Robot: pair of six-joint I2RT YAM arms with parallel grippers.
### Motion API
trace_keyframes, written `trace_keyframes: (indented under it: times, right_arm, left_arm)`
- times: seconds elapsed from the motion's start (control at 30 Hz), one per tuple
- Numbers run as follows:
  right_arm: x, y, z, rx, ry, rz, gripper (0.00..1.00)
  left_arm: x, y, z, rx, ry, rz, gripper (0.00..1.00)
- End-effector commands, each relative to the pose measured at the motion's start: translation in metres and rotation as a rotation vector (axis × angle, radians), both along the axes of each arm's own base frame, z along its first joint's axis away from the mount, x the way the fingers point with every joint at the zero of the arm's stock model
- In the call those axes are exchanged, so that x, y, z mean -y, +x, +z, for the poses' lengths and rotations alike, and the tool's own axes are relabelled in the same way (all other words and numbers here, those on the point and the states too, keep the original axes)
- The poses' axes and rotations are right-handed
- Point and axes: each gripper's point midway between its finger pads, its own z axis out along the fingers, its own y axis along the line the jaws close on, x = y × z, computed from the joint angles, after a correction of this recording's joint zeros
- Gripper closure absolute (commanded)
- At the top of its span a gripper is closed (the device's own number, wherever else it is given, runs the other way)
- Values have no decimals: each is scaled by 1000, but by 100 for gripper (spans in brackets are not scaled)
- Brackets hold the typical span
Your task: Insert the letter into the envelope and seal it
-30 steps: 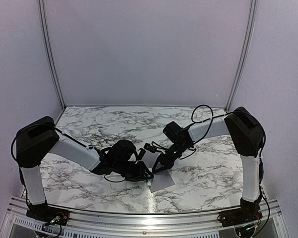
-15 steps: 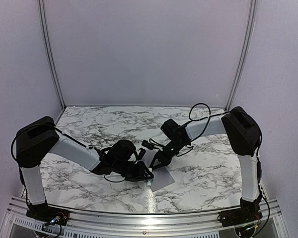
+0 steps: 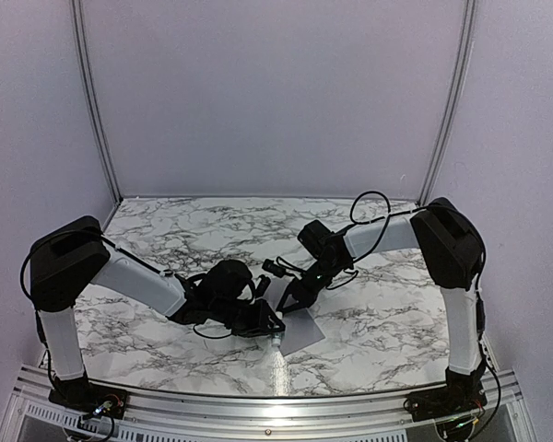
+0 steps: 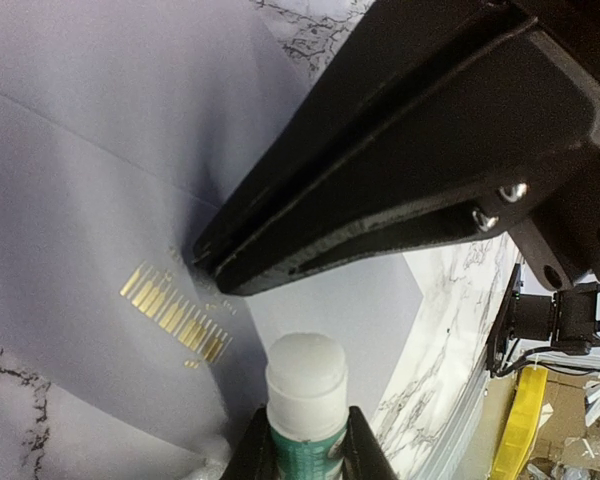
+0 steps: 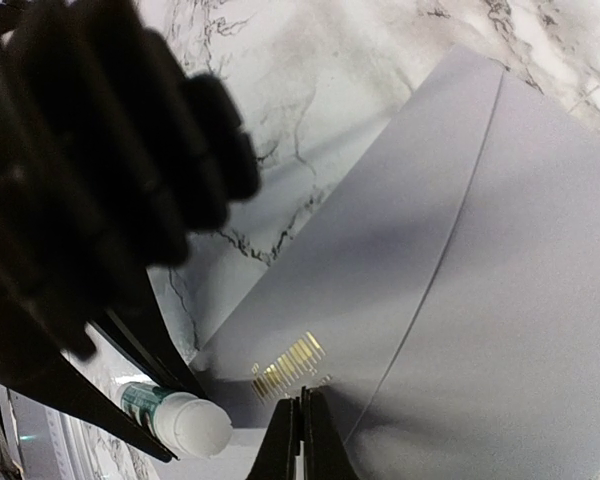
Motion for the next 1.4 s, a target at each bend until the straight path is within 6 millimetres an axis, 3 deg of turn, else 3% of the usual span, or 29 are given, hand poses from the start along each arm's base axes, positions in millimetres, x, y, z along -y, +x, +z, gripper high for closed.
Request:
trace_keyframes:
  times: [0.0,0.47,0.57,0.67,0.83,0.97,1.1,1.23,1.37]
  right_arm:
    - [10,12,-22,30,-71,-31,99]
    - [17,9,-27,13,-71,-36,98]
    - [15,8,-24,6,-54,-30,98]
    - [10,7,-10,7,-19,-13,98]
    - [7,12,38,80,54,6,96]
    - [13,15,89,146,132,26,94]
    - [32,26,141,244,210,8,89]
    - [58,42,193,412,240,-41,80]
    - [80,56,251,656,228,-127,65]
  left_arm:
    - [-13,-7,-21,-25,70,-8,100]
    - [-4,4,-1,34,39,-17,100]
    - [-1,7,15,80,12,-38,100]
    - [-1,14,44,142,-36,-50,100]
    - [-26,36,91,224,-65,-1,100]
    - [-58,56,108,299,28,49,100]
    - [-77,70,126,371,83,60,100]
    - [-83,85,155,469,88,65,100]
    - [-72,102,202,609,52,49,100]
